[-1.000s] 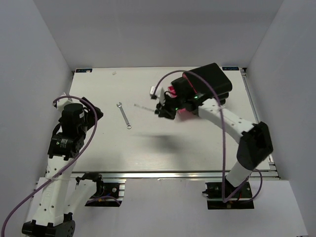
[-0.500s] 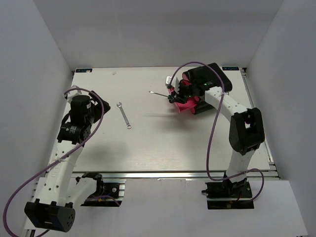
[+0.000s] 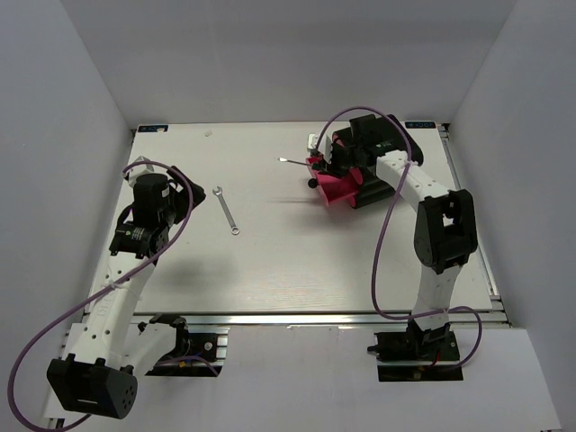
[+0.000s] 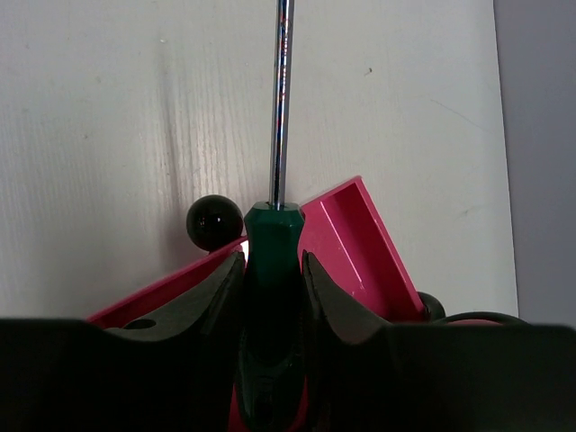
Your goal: Sort the tools into containers
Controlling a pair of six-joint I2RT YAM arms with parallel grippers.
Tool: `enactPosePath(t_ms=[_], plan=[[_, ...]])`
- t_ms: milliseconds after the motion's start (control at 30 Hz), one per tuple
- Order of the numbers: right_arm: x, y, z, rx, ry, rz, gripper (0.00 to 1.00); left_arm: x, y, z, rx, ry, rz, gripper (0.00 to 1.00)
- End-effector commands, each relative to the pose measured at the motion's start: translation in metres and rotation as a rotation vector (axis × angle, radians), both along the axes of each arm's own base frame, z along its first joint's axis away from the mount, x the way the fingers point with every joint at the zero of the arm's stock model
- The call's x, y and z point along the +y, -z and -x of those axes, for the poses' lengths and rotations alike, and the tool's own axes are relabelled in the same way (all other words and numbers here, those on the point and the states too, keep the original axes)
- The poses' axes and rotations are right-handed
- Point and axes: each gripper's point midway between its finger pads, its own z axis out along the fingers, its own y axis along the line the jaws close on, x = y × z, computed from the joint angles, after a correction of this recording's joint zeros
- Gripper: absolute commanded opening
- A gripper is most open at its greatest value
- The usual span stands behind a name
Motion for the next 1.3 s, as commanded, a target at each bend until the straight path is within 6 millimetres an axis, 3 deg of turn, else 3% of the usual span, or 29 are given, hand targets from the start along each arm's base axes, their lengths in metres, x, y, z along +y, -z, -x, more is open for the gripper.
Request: enactPosePath(t_ms=[0,700,933,1267], plan=[[-0.006,-0.011,-0.016,-0.063,0.005,-0.024,0.00,-0.004,-0.006,-0.003,-0.029,0.014,0.018,0.96],[-0.028,0.007,0.001,-0.023,0.049,0.016,0.37,-0.008,-0.002,-0.002,-0.029,0.027,0.036,0.97],[-0.026,-0.005,0.007,-0.023,0.049,-0.010,0.50,-0.008,-0.002,-0.001,-0.031,0.027,0.039,0.97],[-0.011,-0.052,0.010,-0.011,0.066,-0.141,0.50,-0.009,-0.002,-0.002,-0.032,0.031,0.044,0.97]])
